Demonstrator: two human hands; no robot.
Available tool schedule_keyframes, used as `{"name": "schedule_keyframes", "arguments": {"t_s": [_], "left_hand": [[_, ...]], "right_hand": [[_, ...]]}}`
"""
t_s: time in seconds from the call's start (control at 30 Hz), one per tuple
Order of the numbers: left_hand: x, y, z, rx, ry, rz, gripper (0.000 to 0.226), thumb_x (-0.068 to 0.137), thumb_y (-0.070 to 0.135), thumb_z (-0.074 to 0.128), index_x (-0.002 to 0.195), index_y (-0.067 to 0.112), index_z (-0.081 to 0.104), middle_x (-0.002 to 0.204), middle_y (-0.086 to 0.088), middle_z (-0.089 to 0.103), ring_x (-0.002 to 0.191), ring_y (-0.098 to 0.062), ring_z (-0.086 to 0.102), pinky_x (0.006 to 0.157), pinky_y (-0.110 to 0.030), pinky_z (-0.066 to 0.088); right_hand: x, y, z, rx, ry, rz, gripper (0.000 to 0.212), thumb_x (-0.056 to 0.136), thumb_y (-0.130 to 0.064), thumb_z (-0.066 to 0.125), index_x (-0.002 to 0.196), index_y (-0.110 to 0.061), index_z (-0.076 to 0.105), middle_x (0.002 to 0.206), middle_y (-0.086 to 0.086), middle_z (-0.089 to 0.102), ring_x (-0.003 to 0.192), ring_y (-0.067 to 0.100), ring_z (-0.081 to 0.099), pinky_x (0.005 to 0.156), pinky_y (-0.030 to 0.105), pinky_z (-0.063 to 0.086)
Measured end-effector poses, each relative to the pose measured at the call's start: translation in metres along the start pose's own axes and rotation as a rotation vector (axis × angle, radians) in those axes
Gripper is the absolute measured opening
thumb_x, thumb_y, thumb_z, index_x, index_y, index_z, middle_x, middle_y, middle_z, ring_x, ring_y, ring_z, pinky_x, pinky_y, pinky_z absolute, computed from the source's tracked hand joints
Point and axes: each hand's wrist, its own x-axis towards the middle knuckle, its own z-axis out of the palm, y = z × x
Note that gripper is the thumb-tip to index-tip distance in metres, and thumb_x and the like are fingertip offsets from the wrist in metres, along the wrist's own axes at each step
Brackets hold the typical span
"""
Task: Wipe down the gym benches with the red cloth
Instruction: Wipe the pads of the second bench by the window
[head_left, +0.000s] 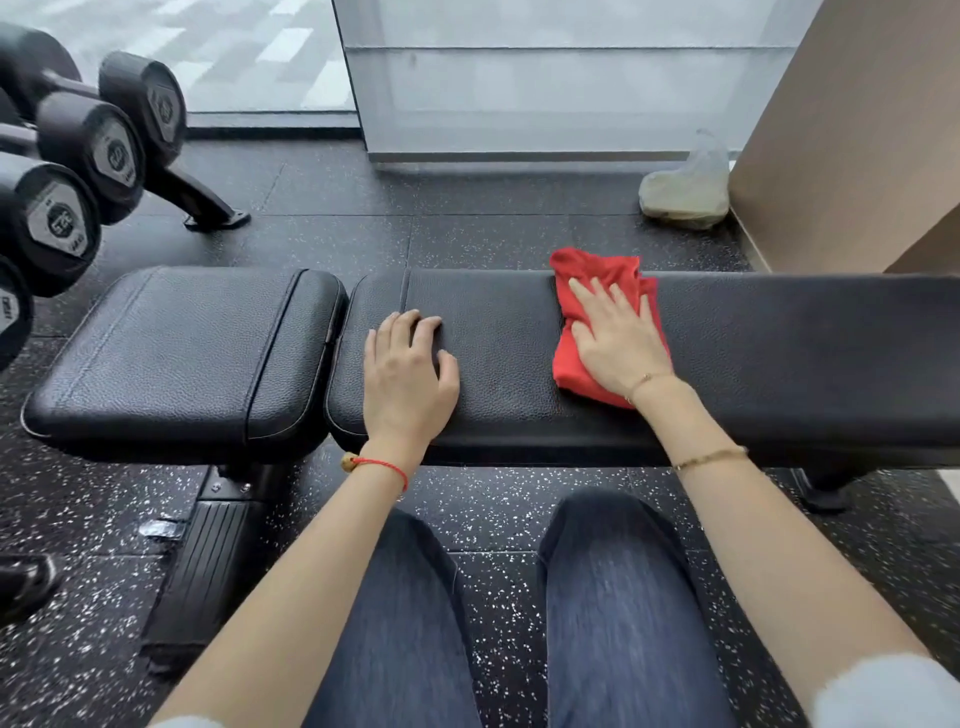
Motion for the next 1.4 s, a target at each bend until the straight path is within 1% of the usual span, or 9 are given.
{"name": "schedule_keyframes", "arguments": {"t_s": [0.2,0.33,0.5,0.63,0.8,0.97,1.13,1.27,1.4], "left_hand": [[0.000,0.000,0.000,0.003,0.015,0.009,0.043,0.089,0.026,0.049,0.129,0.015,0.057,0.139,-0.007,0.052,0.134,-0.027,0.041,0.116,-0.045,0.026],[0.000,-0.001,0.000,-0.015,0.021,0.012,0.042,0.089,0.026,0.050,0.130,0.015,0.057,0.139,-0.007,0.052,0.135,-0.026,0.041,0.116,-0.045,0.027],[-0.002,-0.002,0.001,-0.009,0.009,0.009,0.042,0.092,0.026,0.049,0.133,0.016,0.056,0.141,-0.007,0.051,0.137,-0.026,0.039,0.118,-0.045,0.025],[-0.003,0.001,0.001,0.005,0.012,0.002,0.043,0.092,0.027,0.048,0.133,0.015,0.055,0.142,-0.007,0.050,0.137,-0.027,0.038,0.118,-0.045,0.025],[-0.002,0.000,0.001,0.000,0.014,0.003,0.043,0.092,0.026,0.050,0.133,0.015,0.056,0.142,-0.008,0.051,0.137,-0.027,0.038,0.118,-0.046,0.025],[-0.002,0.008,0.006,0.139,-0.003,-0.044,0.043,0.093,0.028,0.050,0.134,0.017,0.056,0.145,-0.008,0.050,0.139,-0.028,0.037,0.118,-0.051,0.020],[-0.005,0.027,0.008,0.156,-0.023,-0.065,0.042,0.092,0.022,0.048,0.133,0.015,0.055,0.144,-0.008,0.049,0.140,-0.028,0.036,0.119,-0.054,0.018],[-0.009,0.061,0.014,0.054,-0.009,0.000,0.040,0.091,0.020,0.047,0.130,0.015,0.056,0.141,-0.006,0.052,0.137,-0.026,0.038,0.119,-0.052,0.020],[-0.010,0.094,0.024,0.004,-0.031,0.029,0.042,0.092,0.021,0.046,0.133,0.017,0.055,0.142,-0.004,0.050,0.138,-0.024,0.037,0.119,-0.049,0.019]], "right_hand": [[-0.011,-0.055,0.015,-0.050,0.014,-0.204,0.058,0.100,-0.034,0.033,0.154,-0.027,0.012,0.162,0.004,0.011,0.149,0.023,0.010,0.121,0.044,-0.001],[-0.052,-0.031,0.012,-0.016,0.040,-0.287,0.057,0.099,-0.033,0.037,0.153,-0.029,0.017,0.161,0.000,0.017,0.149,0.020,0.013,0.121,0.041,0.001],[-0.050,0.023,0.002,-0.009,0.040,-0.147,0.057,0.099,-0.031,0.038,0.153,-0.029,0.018,0.160,0.000,0.019,0.148,0.021,0.016,0.121,0.044,0.003],[-0.005,0.015,-0.002,-0.012,-0.003,0.047,0.057,0.100,-0.032,0.030,0.154,-0.027,0.012,0.162,0.004,0.010,0.149,0.024,0.009,0.121,0.045,-0.001],[-0.012,-0.033,0.009,-0.015,-0.011,-0.159,0.057,0.100,-0.033,0.031,0.154,-0.026,0.012,0.162,0.004,0.011,0.149,0.024,0.008,0.121,0.045,-0.001],[-0.060,0.003,0.008,0.022,0.037,-0.249,0.056,0.100,-0.032,0.034,0.153,-0.031,0.016,0.161,-0.001,0.017,0.149,0.019,0.012,0.122,0.041,-0.001],[-0.054,0.059,-0.003,0.019,0.048,-0.080,0.055,0.100,-0.031,0.034,0.153,-0.031,0.017,0.161,-0.001,0.018,0.149,0.020,0.014,0.122,0.043,0.002],[-0.016,0.061,-0.008,0.011,0.029,0.101,0.056,0.100,-0.032,0.030,0.153,-0.028,0.014,0.162,0.003,0.013,0.149,0.023,0.010,0.121,0.045,0.000],[-0.009,0.037,-0.005,0.013,0.001,0.017,0.056,0.100,-0.032,0.029,0.154,-0.028,0.013,0.162,0.003,0.010,0.150,0.023,0.007,0.121,0.044,-0.002]]}}
